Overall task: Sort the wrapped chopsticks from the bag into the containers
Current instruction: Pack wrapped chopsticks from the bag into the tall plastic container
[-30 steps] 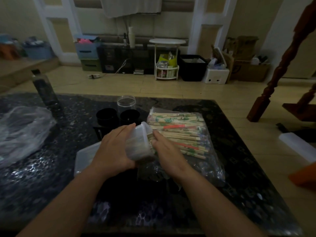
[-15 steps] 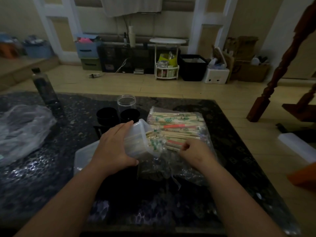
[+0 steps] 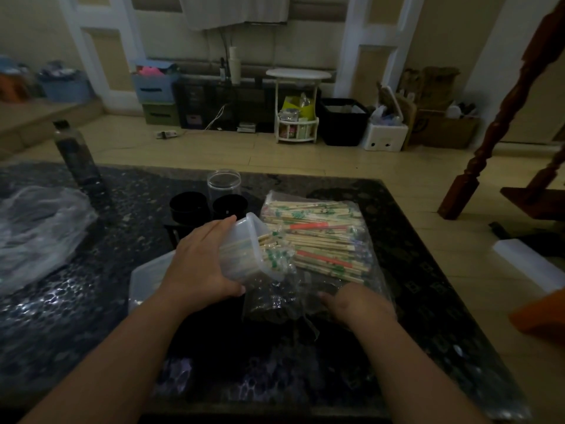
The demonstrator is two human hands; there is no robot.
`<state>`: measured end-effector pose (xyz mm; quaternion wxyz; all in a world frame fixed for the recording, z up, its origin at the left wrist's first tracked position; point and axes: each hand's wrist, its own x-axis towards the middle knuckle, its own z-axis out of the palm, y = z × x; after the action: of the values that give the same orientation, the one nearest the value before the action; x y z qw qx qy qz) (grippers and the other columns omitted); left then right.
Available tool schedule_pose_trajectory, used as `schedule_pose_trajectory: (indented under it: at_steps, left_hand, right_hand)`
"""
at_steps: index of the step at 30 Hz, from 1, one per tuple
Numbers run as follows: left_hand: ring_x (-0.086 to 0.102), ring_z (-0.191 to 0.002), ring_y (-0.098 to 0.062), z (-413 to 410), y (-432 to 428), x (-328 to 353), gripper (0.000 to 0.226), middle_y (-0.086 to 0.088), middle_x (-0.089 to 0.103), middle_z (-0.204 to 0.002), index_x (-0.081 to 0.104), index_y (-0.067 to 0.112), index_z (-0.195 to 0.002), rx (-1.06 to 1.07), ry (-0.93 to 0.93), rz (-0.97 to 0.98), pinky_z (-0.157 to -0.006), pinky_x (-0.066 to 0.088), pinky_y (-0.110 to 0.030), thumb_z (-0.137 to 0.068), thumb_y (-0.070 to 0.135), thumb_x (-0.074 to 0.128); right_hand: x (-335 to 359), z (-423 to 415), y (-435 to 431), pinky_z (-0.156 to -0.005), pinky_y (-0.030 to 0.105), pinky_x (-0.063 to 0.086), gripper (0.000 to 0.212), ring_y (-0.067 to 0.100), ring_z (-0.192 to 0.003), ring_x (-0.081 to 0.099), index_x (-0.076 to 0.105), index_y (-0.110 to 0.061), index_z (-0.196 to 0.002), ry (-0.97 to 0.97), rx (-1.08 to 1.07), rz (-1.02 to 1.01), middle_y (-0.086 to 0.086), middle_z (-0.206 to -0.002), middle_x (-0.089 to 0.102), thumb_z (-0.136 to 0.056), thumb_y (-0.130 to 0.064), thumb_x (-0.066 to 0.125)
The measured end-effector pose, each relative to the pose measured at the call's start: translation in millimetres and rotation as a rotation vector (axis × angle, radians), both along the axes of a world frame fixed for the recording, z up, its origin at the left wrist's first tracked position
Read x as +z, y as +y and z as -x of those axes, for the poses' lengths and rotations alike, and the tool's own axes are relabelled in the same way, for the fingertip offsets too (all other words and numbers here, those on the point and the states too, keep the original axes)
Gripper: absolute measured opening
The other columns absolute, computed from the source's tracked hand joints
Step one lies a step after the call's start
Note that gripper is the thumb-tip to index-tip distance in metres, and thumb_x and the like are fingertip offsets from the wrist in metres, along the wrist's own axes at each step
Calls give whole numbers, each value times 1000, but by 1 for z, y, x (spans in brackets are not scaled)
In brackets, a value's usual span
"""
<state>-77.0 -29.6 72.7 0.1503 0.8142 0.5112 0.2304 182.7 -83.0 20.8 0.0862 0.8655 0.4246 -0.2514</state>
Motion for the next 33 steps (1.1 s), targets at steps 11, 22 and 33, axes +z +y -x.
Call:
schedule_pose_trajectory:
  at_steps: [11, 22, 33]
  left_hand:
    - [28, -138, -18, -2, 1, 0, 124, 3, 33, -153, 26, 29, -152, 10, 10, 7, -109, 23, -33, -41, 50, 78]
    - [28, -140, -19, -3, 9, -2, 126, 4, 32, -153, 26, 29, -152, 8, 25, 19, -110, 23, -34, -39, 54, 74]
    - [30, -138, -20, -2, 11, -3, 127, 3, 34, -152, 28, 28, -151, 10, 27, 11, -108, 25, -33, -36, 55, 73]
  right_hand:
    - [-29, -2, 17, -110, 37, 35, 57, 31, -138, 37, 31, -20, -151, 64, 218, -453, 10, -154, 34, -97, -26, 48]
    - [-39, -3, 32, -96, 38, 45, 36, 33, -119, 53, 52, -10, -131, -70, 330, -386, 16, -134, 54, -101, -28, 45]
    - [-44, -4, 38, -99, 39, 40, 31, 32, -120, 52, 58, -19, -125, -251, 342, -386, 10, -130, 58, -96, -26, 50]
